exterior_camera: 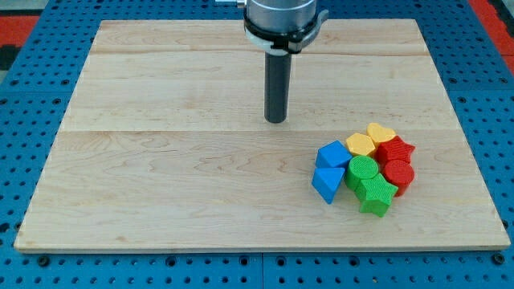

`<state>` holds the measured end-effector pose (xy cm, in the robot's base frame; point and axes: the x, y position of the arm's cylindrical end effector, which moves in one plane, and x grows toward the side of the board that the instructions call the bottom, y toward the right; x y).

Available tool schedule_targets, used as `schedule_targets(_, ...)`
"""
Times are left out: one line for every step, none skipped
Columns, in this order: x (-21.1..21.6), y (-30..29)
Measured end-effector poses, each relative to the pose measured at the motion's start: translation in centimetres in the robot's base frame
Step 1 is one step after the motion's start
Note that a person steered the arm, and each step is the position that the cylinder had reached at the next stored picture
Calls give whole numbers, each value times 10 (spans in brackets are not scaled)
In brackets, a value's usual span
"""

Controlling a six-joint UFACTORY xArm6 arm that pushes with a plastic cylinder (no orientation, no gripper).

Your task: Move the green circle towards top left

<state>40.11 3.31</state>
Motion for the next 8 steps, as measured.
schedule_targets(-40,49)
schedule_targets(-30,117)
schedule_targets(4,197)
schedule_targets(62,240)
schedule_targets(105,213)
schedule_targets(120,153)
schedule_targets(125,116)
schedule_targets(125,79)
